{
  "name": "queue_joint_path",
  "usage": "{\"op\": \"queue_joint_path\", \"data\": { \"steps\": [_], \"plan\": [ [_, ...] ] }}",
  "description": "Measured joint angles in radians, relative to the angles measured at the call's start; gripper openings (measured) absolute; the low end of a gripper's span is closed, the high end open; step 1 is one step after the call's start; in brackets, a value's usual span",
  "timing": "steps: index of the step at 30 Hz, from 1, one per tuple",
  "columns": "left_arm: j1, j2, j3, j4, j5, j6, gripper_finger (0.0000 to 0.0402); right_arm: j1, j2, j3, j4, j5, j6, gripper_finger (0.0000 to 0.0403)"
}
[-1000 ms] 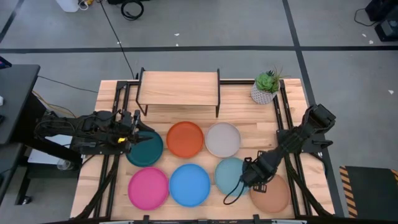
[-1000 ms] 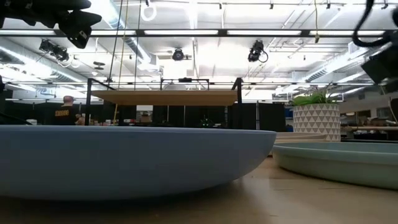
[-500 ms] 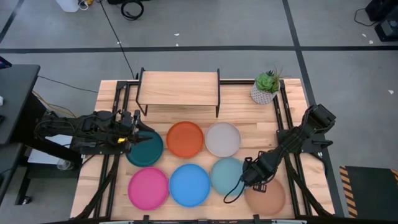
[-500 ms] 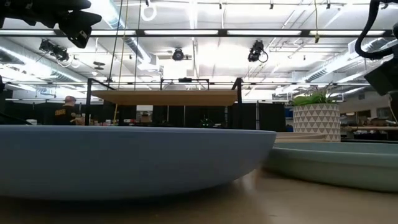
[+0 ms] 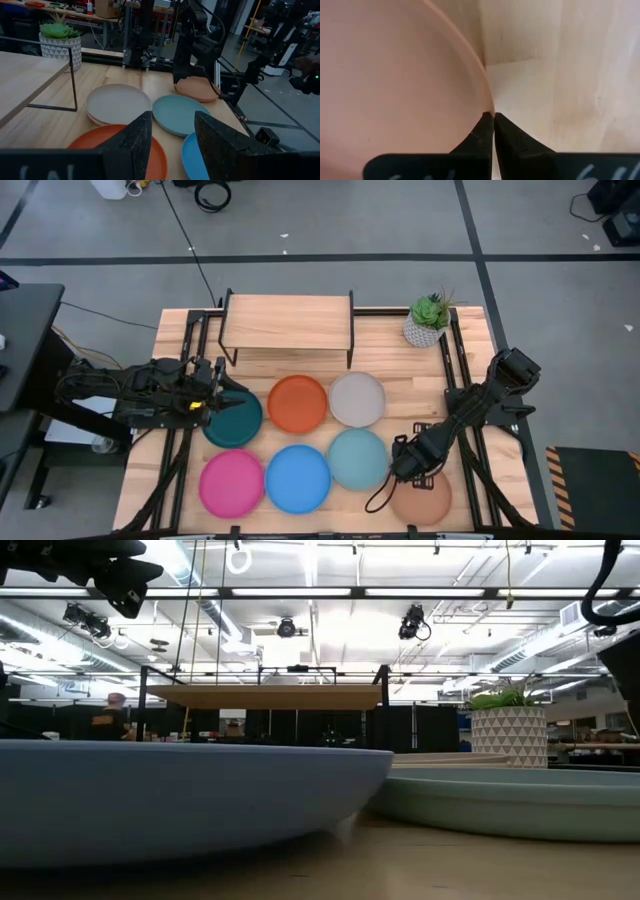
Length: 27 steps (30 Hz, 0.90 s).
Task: Place and stack plates onto a shelf
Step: Stack the brown plate on top of the light orange plate
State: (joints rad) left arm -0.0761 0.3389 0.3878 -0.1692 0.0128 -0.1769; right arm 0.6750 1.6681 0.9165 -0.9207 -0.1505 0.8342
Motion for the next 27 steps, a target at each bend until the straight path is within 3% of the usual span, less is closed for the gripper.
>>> {"op": "queue_joint_path", "data": {
  "steps": [11,18,22,27],
  "plan": [
    [0.000,0.001,0.000,0.000,0.000,-0.011,0.0157,-0.016,-0.123,0.000,-0.037,0.004,0.062,0.0009],
    [0.000,0.001,0.000,0.000,0.000,-0.011,0.0157,-0.058,-0.221,0.000,-0.046,0.112,0.095,0.0009],
    [0.000,0.001,0.000,0.000,0.000,-0.011,0.0157,-0.123,-0.264,0.000,-0.044,0.210,0.142,0.0009],
    [0.000,0.001,0.000,0.000,-0.001,-0.011,0.0157,-0.273,-0.272,0.001,-0.019,0.233,0.167,0.0009]
  ]
}}
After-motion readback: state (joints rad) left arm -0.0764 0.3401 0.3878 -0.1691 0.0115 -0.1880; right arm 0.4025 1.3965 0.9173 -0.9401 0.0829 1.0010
